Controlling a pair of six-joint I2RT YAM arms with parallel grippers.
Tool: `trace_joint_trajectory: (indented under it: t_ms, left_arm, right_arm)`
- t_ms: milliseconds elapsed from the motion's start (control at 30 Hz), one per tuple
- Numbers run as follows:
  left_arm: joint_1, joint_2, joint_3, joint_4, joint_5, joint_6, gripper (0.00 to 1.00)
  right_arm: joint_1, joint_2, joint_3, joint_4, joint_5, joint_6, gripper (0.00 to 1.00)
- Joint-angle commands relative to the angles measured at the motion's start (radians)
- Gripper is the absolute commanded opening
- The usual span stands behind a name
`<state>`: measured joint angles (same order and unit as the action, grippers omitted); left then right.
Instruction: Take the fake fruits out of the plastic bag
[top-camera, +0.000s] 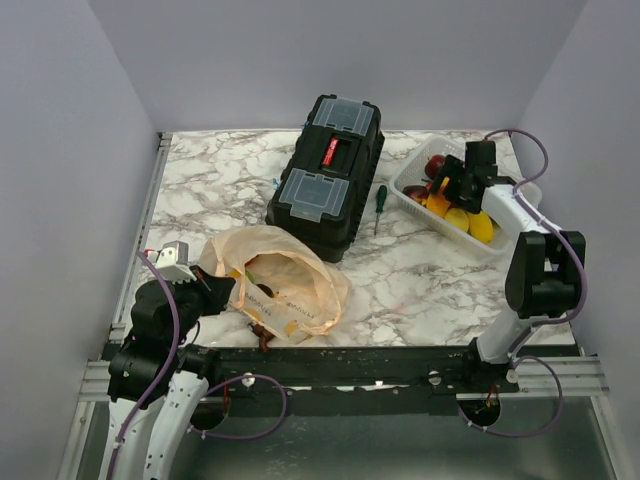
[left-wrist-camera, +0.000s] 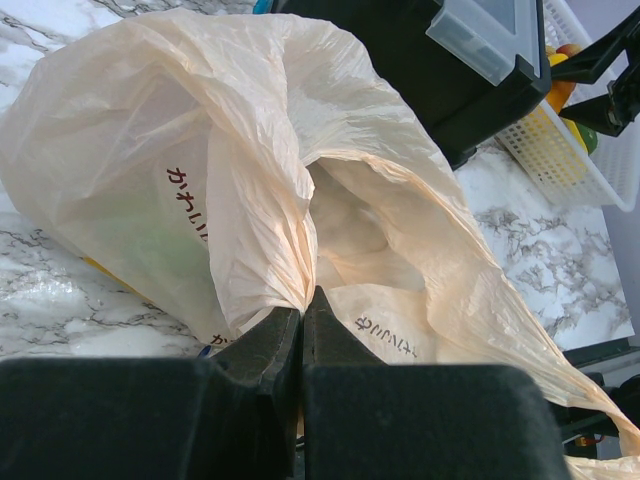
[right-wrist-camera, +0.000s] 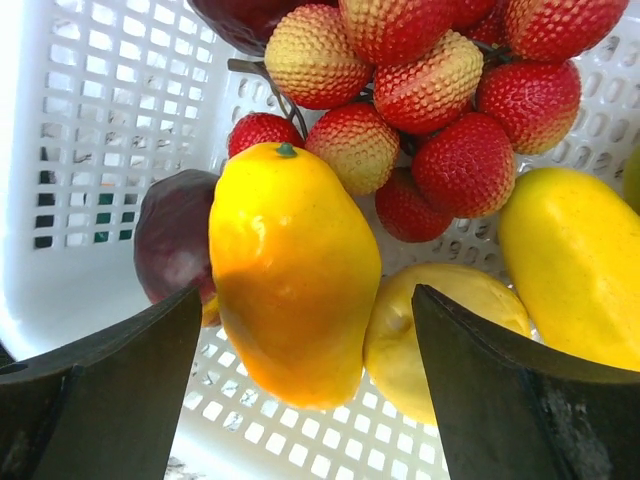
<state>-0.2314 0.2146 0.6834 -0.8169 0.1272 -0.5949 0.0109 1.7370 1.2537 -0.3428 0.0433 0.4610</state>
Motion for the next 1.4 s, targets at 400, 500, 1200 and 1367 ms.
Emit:
trace_joint_trajectory:
  t_ms: [400, 500, 1200, 1367]
  left_arm:
    - [-0.003, 0.008, -0.006, 0.008, 0.014, 0.000, 0.00]
    - [-0.003, 0.010, -0.006, 0.009, 0.016, 0.000, 0.00]
    - [-0.004, -0.029, -0.002, 0.006, 0.044, 0.005, 0.00]
    - [-0.005, -0.050, 0.004, 0.006, 0.083, 0.020, 0.00]
  right_arm:
    - [0.215, -0.363, -0.059, -0.076, -0.009, -0.086, 0.90]
    - [0.326, -0.446, -0.113, -0.036, -0.096, -0.073, 0.90]
    - [1.099, -0.218, 0.006, 0.193, -0.201, -0.015, 0.58]
    - [1.107, -0.077, 0.031, 0.220, -0.116, 0.080, 0.42]
